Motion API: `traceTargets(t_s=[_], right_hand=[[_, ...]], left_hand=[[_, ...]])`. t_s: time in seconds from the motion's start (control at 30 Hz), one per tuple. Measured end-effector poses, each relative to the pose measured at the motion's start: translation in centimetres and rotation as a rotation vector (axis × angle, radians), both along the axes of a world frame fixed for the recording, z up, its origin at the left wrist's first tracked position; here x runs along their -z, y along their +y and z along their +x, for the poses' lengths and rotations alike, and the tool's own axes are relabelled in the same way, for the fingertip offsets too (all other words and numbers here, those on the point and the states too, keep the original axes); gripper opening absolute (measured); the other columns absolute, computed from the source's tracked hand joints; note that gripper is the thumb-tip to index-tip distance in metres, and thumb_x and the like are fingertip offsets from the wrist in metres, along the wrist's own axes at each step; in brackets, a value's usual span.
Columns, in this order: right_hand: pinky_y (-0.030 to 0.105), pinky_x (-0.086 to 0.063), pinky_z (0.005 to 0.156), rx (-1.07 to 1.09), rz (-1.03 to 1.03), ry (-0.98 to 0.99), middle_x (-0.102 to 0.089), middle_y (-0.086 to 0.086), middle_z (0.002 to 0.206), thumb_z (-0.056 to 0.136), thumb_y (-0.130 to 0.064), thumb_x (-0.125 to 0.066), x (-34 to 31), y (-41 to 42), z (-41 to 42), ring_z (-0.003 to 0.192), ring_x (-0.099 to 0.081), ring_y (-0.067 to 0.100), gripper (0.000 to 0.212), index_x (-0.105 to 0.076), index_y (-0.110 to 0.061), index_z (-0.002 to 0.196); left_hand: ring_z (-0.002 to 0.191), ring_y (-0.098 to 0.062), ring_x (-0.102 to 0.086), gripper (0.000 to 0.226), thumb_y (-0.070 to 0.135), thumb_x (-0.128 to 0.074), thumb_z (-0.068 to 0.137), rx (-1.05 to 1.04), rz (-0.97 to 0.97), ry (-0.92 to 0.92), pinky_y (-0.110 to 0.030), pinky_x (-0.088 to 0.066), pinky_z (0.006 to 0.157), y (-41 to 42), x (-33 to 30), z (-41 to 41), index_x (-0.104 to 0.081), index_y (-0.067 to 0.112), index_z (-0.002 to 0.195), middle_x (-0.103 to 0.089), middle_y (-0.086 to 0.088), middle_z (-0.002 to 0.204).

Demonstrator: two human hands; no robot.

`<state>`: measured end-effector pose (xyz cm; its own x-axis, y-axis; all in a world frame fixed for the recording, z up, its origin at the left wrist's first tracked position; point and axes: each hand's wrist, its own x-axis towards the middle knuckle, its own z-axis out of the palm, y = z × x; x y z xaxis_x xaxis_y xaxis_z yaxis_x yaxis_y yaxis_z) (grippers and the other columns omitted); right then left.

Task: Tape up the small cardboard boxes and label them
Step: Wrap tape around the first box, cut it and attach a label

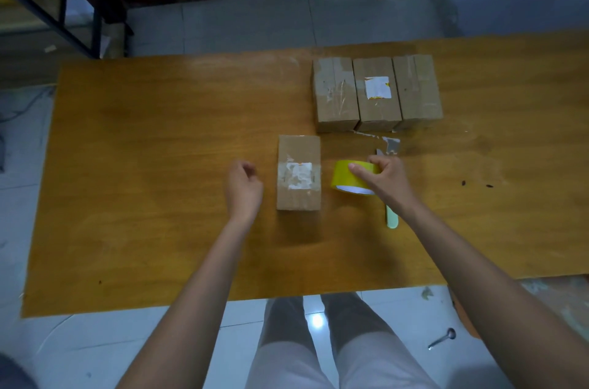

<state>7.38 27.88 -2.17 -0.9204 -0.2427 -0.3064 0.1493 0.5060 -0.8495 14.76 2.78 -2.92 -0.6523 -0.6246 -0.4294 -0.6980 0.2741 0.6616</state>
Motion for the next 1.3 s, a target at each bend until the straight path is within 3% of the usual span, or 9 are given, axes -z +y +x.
traceTargets(t_s=[0.13, 0.23, 0.3, 0.53, 0.63, 0.97, 1.07, 1.17, 1.3], right_hand=[[0.019, -0.027, 0.046, 0.017, -0.025, -0.008, -0.04, -0.01, 0.053, 0.084, -0.032, -0.072, -0.1, 0.2, 0.3, 0.048, -0.037, 0.003, 0.038, -0.049, -0.021, 0.056], [0.022, -0.031, 0.046, 0.032, -0.01, 0.004, -0.044, -0.011, 0.056, 0.083, -0.031, -0.073, -0.2, 0.2, 0.2, 0.05, -0.04, 0.001, 0.031, -0.056, -0.019, 0.061], [0.022, -0.037, 0.047, 0.058, 0.008, 0.022, -0.05, -0.012, 0.062, 0.082, -0.032, -0.074, -0.3, 0.2, 0.2, 0.056, -0.045, -0.002, 0.023, -0.064, -0.015, 0.07], [0.016, -0.034, 0.051, 0.08, 0.049, 0.067, -0.052, -0.011, 0.06, 0.081, -0.032, -0.075, -0.6, 0.2, -0.2, 0.052, -0.046, 0.002, 0.025, -0.062, -0.014, 0.07], [0.014, -0.04, 0.055, 0.093, 0.071, 0.055, -0.066, 0.005, 0.086, 0.082, -0.033, -0.074, -0.6, 0.7, 0.0, 0.069, -0.058, 0.008, 0.04, -0.07, 0.002, 0.101], [0.025, -0.035, 0.091, -0.067, 0.182, -0.105, -0.047, 0.007, 0.14, 0.069, -0.055, -0.077, -0.7, 2.0, 0.1, 0.114, -0.043, 0.008, 0.09, -0.045, -0.01, 0.14], [0.024, -0.039, 0.087, -0.119, 0.161, -0.074, -0.052, 0.001, 0.127, 0.064, -0.054, -0.082, -2.0, 1.9, 0.2, 0.11, -0.048, 0.01, 0.089, -0.047, -0.015, 0.136], [0.017, -0.033, 0.06, -0.313, 0.159, 0.185, -0.049, -0.013, 0.082, 0.064, -0.049, -0.084, -4.3, 1.2, 0.3, 0.07, -0.046, 0.002, 0.052, -0.048, -0.024, 0.092], [0.02, -0.026, 0.052, -0.409, 0.181, 0.345, -0.042, -0.015, 0.074, 0.069, -0.013, -0.081, -6.6, 0.6, 0.1, 0.066, -0.043, -0.001, 0.041, -0.043, -0.02, 0.085]], left_hand=[[0.096, -0.007, -0.05, 0.027, 0.013, -0.053, 0.091, 0.123, -0.41, 0.282, -0.011, -0.042, 0.079, 5.2, -3.2, 2.0, -0.049, 0.008, 0.117, -0.047, -0.002, 0.116], [0.142, -0.029, -0.027, 0.077, 0.047, -0.051, 0.094, 0.392, -0.411, 0.032, -0.038, -0.026, 0.117, 9.1, -2.3, 2.6, -0.022, 0.002, 0.149, -0.024, -0.018, 0.154], [0.149, -0.034, -0.007, 0.095, 0.06, -0.046, 0.091, 0.482, -0.438, -0.111, -0.04, -0.01, 0.12, 10.0, -1.1, 2.3, -0.008, -0.002, 0.152, -0.006, -0.022, 0.16], [0.146, -0.04, -0.01, 0.093, 0.049, -0.061, 0.087, 0.437, -0.54, -0.233, -0.046, -0.017, 0.118, 10.9, 0.4, 1.2, -0.017, -0.003, 0.15, -0.008, -0.027, 0.158], [0.145, -0.041, -0.014, 0.09, 0.043, -0.065, 0.086, 0.432, -0.553, -0.229, -0.046, -0.019, 0.117, 10.8, 0.6, 1.2, -0.021, -0.003, 0.148, -0.01, -0.028, 0.157], [0.119, -0.041, -0.04, 0.088, 0.057, -0.066, 0.074, 0.474, -0.589, -0.286, -0.045, -0.04, 0.093, 9.5, 1.6, 0.6, -0.028, 0.007, 0.136, -0.024, -0.027, 0.149], [0.126, -0.042, -0.036, 0.09, 0.056, -0.065, 0.078, 0.456, -0.507, -0.258, -0.047, -0.038, 0.1, 8.6, 1.2, 0.7, -0.025, 0.006, 0.141, -0.021, -0.026, 0.15], [0.129, -0.041, -0.037, 0.093, 0.051, -0.073, 0.076, 0.358, -0.357, -0.154, -0.046, -0.04, 0.103, 7.3, -0.1, 1.5, -0.027, 0.001, 0.14, -0.026, -0.022, 0.148], [0.125, -0.035, -0.039, 0.087, 0.046, -0.076, 0.075, 0.311, -0.264, 0.026, -0.048, -0.045, 0.097, 6.1, -2.2, 2.5, -0.03, 0.002, 0.135, -0.031, -0.015, 0.138]])
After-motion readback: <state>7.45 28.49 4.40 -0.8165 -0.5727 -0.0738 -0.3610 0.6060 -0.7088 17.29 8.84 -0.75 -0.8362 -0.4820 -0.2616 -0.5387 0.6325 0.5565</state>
